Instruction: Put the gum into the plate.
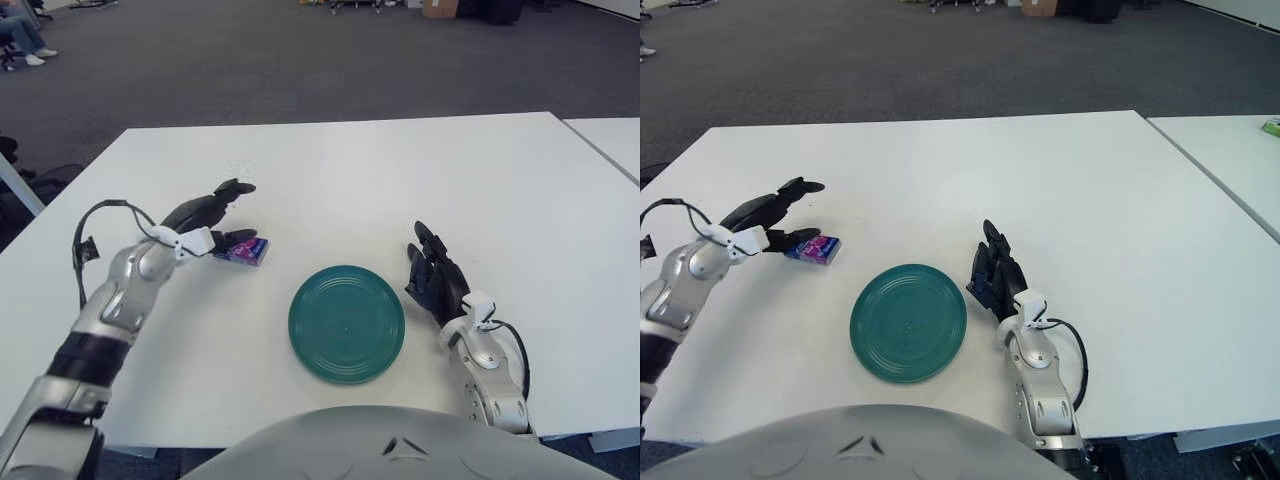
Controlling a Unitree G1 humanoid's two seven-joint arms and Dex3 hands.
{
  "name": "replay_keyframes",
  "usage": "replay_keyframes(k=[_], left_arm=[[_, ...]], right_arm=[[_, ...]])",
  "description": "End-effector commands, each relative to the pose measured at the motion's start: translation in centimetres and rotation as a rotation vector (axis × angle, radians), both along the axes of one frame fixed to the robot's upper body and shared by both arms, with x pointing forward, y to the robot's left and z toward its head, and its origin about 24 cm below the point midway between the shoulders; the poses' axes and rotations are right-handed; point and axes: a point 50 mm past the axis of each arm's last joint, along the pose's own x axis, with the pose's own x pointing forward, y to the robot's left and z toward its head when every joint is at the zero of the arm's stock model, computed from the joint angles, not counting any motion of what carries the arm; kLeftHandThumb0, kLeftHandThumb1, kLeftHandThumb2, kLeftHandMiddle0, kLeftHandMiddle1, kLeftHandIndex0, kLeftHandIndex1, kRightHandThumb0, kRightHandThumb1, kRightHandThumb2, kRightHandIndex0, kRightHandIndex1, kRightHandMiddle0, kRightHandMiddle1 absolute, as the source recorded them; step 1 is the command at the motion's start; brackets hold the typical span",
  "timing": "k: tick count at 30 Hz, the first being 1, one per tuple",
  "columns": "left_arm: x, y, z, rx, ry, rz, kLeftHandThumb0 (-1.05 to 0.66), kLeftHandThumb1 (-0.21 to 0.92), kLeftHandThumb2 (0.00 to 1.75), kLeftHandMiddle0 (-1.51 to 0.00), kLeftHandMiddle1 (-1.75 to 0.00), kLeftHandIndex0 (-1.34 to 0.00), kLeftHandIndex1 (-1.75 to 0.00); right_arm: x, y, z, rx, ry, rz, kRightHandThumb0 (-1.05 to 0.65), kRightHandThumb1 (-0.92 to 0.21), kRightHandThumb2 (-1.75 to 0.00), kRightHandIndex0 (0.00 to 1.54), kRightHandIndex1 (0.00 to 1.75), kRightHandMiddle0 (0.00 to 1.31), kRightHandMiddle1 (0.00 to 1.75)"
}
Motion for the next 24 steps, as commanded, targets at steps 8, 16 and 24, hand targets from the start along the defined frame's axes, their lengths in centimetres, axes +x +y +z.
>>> replay_keyframes(k=[8,16,24], left_arm=[[1.0,0.6,-0.7,0.103,0.093,-0.06,-0.93,0.92,0.27,-0.24,0.0,0.0,-0.8],[0.7,0.5,-2.0,0.129,0.124,-0.113,-0.89,0.92,0.2,-0.23,0.0,-0.01,-0.84],[0.6,0.7,-2.8,0.19,0.162,-0.132,-0.85,0.91,0.13,-0.2,0.0,-0.02,-0.89]], right_arm=[[-1.0,-0.6,-1.4,-0.013,0.086,-0.029,-0.79,-0.92,-0.97,0.06,0.01,0.0,0.19],[-1.1,-0.8,-1.4,-0.021,0.095,-0.029,-0.8,-0.92,-0.97,0.06,0.0,0.0,0.18],[-1.1,-0.9,-1.6,-0.029,0.099,-0.022,-0.8,-0.92,-0.97,0.05,0.0,0.0,0.18]])
